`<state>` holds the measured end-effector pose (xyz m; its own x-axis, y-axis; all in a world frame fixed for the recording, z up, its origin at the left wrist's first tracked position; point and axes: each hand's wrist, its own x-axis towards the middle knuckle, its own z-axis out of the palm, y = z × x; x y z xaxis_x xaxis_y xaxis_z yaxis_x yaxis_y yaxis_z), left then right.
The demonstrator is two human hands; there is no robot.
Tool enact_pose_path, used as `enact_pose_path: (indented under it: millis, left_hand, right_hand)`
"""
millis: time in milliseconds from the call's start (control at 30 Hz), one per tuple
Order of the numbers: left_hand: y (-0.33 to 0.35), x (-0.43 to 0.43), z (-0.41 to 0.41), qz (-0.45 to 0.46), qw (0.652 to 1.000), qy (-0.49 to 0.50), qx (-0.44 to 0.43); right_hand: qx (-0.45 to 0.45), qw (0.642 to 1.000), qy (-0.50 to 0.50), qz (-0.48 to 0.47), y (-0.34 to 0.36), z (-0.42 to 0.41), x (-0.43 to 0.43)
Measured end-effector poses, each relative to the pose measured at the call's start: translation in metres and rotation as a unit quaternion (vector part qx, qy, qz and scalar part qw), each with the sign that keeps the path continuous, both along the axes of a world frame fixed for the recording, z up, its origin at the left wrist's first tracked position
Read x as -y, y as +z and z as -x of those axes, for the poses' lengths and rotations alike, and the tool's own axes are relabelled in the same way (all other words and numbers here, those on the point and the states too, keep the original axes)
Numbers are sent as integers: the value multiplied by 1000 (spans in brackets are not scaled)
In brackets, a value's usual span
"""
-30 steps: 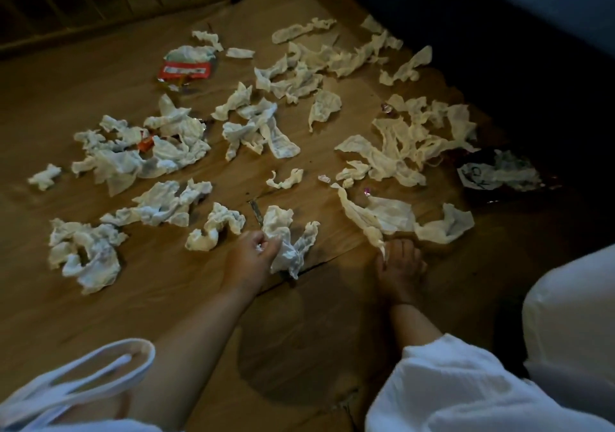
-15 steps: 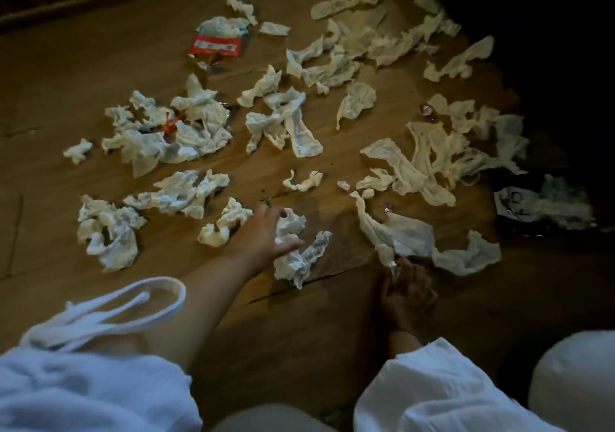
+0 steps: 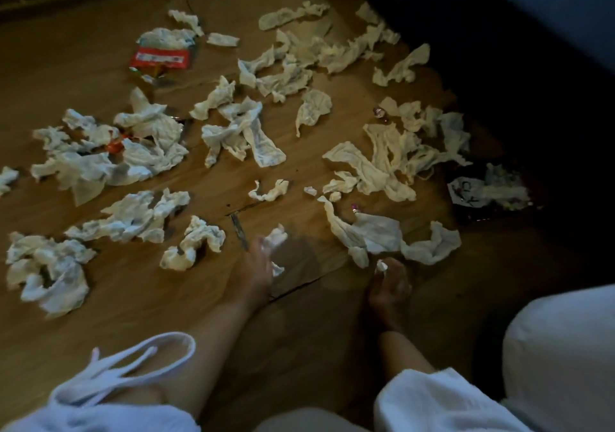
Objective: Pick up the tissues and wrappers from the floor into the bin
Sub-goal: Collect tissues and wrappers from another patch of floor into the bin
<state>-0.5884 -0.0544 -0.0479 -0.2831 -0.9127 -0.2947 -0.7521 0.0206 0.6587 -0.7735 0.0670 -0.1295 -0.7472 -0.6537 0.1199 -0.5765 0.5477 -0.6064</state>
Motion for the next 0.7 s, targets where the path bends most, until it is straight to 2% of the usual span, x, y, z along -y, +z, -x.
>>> enact_pose_path:
  millis: [67, 167, 233, 300, 400, 467, 567, 633, 700]
  left_hand:
    - [10, 4, -2, 9, 996, 72, -47]
    - [21, 15, -7, 16, 989, 122, -79]
    - [28, 19, -9, 18, 987, 130, -89]
    - [34, 20, -7, 1, 986, 143, -90]
    - [39, 20, 0, -29, 982, 165, -88]
    - [46, 19, 6, -44, 981, 166, -93]
    - [61, 17, 15, -55, 980, 153, -118]
    - [79, 16, 24, -73, 973, 151, -160]
    - [103, 15, 35, -84, 963, 156, -204]
  right_hand:
    - [-37, 993, -56, 94, 18, 7, 1]
    - [49, 979, -143, 140, 50, 38, 16]
    - [147, 962, -222, 62, 61, 63, 26]
    - [201, 952, -220, -70, 67, 79, 31]
    - [172, 953, -115, -223, 59, 76, 27]
    - [167, 950, -103, -241, 58, 73, 25]
    - [226, 949, -179, -129, 78, 71, 29]
    - [276, 933, -229, -13, 107, 69, 34]
    - [316, 916, -233, 81, 144, 60, 40]
